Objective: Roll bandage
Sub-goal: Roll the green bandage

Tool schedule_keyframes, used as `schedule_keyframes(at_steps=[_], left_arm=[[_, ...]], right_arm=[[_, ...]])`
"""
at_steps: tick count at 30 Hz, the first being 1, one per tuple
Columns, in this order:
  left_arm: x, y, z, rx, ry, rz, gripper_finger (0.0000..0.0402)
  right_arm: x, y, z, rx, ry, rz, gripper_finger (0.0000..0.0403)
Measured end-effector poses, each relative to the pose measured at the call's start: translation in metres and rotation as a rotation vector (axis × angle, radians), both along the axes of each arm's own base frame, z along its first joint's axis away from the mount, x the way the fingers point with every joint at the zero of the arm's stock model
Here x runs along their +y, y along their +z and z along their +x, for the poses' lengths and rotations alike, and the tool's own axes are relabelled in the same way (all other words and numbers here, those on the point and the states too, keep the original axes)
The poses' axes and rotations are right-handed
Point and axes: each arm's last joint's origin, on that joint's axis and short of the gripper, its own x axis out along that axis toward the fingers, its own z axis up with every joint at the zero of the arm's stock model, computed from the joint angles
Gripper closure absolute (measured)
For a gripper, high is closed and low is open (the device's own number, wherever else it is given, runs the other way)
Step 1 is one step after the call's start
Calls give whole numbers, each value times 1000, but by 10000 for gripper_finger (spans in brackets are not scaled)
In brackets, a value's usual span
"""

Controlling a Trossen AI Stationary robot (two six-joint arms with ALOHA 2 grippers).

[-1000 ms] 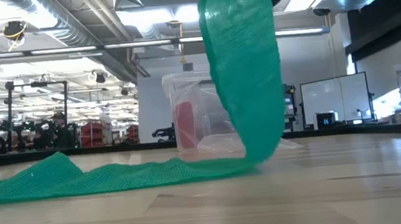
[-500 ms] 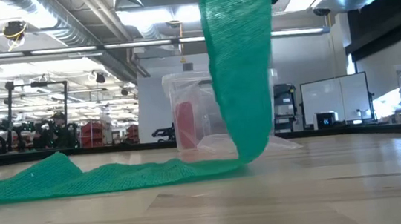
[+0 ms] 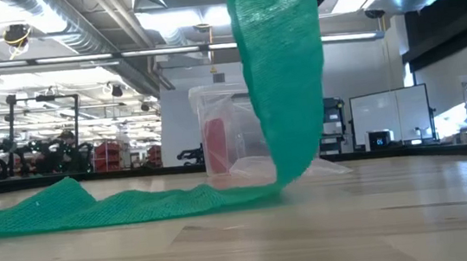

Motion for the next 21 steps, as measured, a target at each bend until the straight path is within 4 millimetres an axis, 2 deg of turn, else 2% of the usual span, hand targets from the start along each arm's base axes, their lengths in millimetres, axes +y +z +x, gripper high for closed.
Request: schedule_keyframes(at_steps=[21], left_arm=[[4,-6,3,34,18,22,273]], right_arm=[[1,-7,0,59,33,9,403]])
